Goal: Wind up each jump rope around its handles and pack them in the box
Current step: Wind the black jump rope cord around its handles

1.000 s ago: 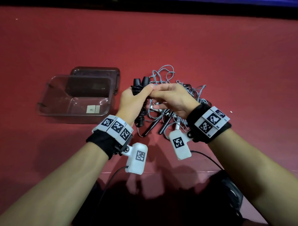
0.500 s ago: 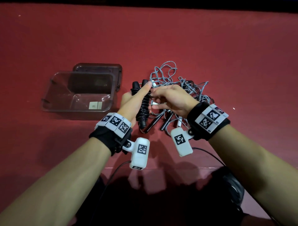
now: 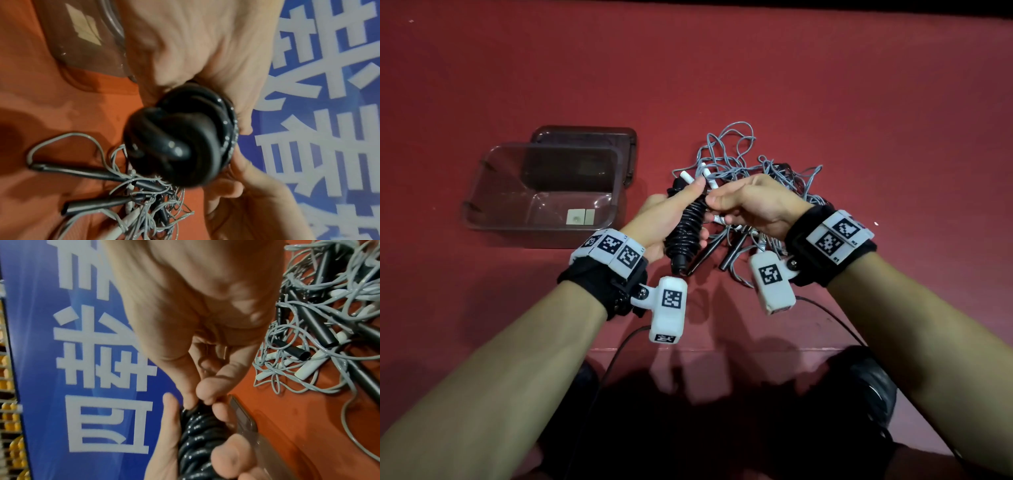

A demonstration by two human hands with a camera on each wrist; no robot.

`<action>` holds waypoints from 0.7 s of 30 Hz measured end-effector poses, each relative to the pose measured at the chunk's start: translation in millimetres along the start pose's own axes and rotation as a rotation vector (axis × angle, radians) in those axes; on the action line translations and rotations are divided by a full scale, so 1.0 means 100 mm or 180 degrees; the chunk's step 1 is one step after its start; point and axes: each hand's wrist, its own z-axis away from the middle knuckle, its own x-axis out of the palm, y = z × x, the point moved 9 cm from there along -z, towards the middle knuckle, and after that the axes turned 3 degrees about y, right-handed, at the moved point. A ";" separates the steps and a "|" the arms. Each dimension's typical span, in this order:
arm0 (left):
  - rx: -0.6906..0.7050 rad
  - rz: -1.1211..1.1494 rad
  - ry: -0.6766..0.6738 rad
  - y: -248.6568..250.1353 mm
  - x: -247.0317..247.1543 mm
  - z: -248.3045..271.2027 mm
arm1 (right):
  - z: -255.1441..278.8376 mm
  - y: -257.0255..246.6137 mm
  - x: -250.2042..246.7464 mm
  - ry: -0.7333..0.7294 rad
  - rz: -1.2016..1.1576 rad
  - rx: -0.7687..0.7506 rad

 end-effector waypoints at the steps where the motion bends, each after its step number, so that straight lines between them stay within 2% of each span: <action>1: -0.0012 0.0035 -0.0071 0.00 0.02 0.00 | 0.00 0.01 -0.01 0.0016 -0.0041 0.0013; 7: -0.0232 -0.0108 -0.0185 -0.07 0.04 -0.02 | -0.02 0.05 0.00 0.0423 -0.0274 -0.0111; 10: -0.0106 -0.0212 -0.0372 -0.10 0.12 0.00 | -0.04 0.07 -0.09 0.0711 -0.0422 -0.0131; 13: 0.0070 -0.0162 -0.0274 -0.09 0.12 -0.06 | -0.03 0.04 -0.12 0.0756 -0.0480 -0.0160; 15: 0.0404 -0.0462 0.0126 0.03 0.01 -0.17 | -0.03 0.00 -0.15 0.0643 -0.0386 -0.0090; 17: 0.0968 -0.1367 0.0548 0.27 -0.03 -0.21 | -0.01 0.00 -0.22 0.0442 -0.0317 0.0127; 19: 0.1707 -0.2366 0.0563 0.49 0.17 -0.18 | -0.01 -0.04 -0.26 0.0058 -0.0189 0.0272; 21: 0.2180 -0.2869 0.0377 0.62 0.44 -0.18 | -0.02 -0.07 -0.25 -0.0367 -0.0118 0.0268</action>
